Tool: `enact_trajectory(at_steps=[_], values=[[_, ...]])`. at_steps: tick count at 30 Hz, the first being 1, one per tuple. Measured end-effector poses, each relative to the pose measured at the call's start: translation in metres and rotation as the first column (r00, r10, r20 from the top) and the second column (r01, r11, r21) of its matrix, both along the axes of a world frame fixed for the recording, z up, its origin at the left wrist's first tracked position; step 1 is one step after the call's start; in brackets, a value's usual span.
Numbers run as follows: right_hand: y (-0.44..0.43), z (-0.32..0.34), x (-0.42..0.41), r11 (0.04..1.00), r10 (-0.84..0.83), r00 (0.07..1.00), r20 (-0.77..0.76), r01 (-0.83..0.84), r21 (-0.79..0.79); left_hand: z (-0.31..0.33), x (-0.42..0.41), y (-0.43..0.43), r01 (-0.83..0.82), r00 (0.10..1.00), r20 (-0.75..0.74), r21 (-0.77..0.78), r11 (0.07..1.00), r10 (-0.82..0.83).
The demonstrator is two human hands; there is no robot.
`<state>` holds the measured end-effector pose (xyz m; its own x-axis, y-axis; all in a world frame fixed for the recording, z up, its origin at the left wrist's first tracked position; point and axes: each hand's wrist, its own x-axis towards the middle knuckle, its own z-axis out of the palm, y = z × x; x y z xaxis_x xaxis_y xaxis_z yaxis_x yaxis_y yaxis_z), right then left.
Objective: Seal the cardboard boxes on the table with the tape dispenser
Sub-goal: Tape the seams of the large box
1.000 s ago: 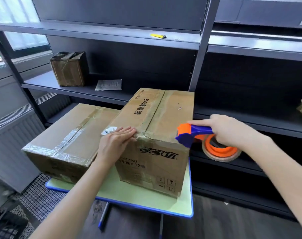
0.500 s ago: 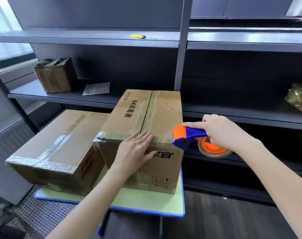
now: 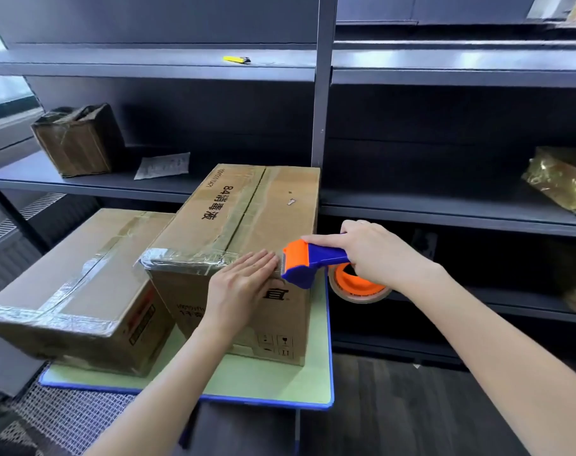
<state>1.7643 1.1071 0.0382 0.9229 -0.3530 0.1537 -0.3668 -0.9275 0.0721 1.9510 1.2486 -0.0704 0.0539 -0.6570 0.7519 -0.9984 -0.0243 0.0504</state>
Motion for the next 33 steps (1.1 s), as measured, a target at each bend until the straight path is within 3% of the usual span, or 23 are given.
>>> enact_trajectory(at_steps=[14, 25, 33], values=[[-0.035, -0.005, -0.041, 0.998, -0.005, 0.999, -0.039, 0.008, 0.059, 0.002, -0.004, 0.001, -0.03, 0.999, -0.044, 0.032, 0.999, 0.031], [-0.05, -0.009, -0.079, 0.982, -0.129, 0.983, -0.127, 0.144, 0.12, 0.008, -0.008, 0.003, -0.022, 0.997, -0.072, 0.076, 0.997, 0.027], [-0.031, -0.014, -0.06, 0.977, -0.074, 0.971, -0.226, 0.025, -0.211, 0.018, -0.027, 0.008, -0.128, 0.987, -0.064, 0.226, 0.966, 0.146]])
